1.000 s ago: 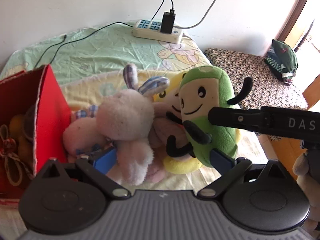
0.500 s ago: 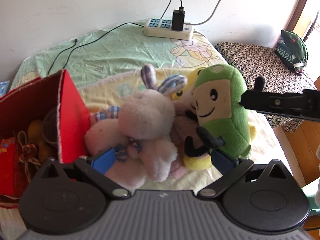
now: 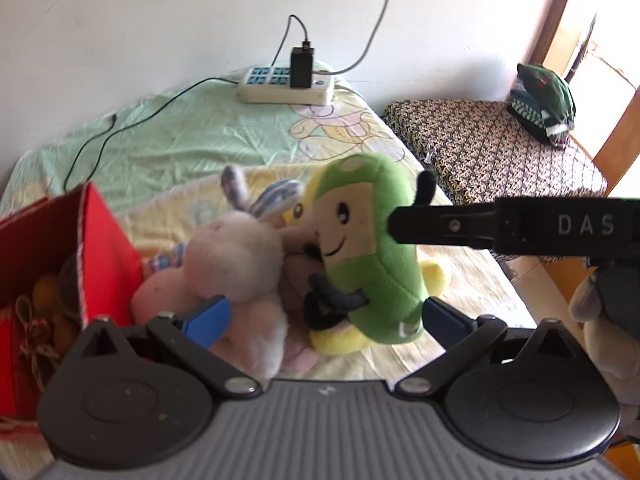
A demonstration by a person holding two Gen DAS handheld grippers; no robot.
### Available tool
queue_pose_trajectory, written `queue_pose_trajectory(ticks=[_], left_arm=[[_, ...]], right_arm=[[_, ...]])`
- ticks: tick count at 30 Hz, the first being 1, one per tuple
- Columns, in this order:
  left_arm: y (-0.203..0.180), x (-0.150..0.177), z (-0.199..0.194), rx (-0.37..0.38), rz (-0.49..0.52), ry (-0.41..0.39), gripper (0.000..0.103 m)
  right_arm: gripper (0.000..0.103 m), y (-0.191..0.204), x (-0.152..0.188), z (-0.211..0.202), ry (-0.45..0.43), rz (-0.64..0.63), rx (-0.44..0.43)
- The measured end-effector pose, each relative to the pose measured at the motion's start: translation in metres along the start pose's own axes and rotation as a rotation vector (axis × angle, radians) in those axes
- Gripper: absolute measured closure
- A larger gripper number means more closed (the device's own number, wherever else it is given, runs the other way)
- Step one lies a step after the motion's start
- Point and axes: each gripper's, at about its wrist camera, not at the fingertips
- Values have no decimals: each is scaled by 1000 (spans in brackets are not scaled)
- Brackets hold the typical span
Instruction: Organize objects
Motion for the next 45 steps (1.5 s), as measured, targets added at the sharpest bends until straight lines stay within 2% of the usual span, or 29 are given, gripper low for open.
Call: queue_pose_trajectory(ticks=[3,7,11,15,20,27,38,45], left_arm=[[-3,-2,12,49,-11,25,7],[-8,-5,23,91,-4,16,11],[-10,-3,39,110,-9,31,34],[-3,-1,41,129,-48,39,37],[-5,-2,32,119,-40,13,39],[-3,3,22,103,-55,0,39],[-7,8,-16,78,-59,-65,40],[2,14,-46,21,-86,-118,40]], right_arm=[[43,-1,-1,4,17,0,-2],[44,-6,-1,12,39,16,1],[45,-8,1,20,57,38,-2],[49,-8,2,21,57,44,-7],[53,-4,3,19,50,33,-16],[54,-1,8,18,57,37,-38],[54,13,12,-5,32,44,-91],[54,31,15,-8,37,18,-166]])
Point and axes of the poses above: each gripper's, at about its wrist camera, not at the fingertips, and z roughly the way its jaws point, y to its left, x to its underside, and after that the axes turned 13 degrees about -y, right-handed
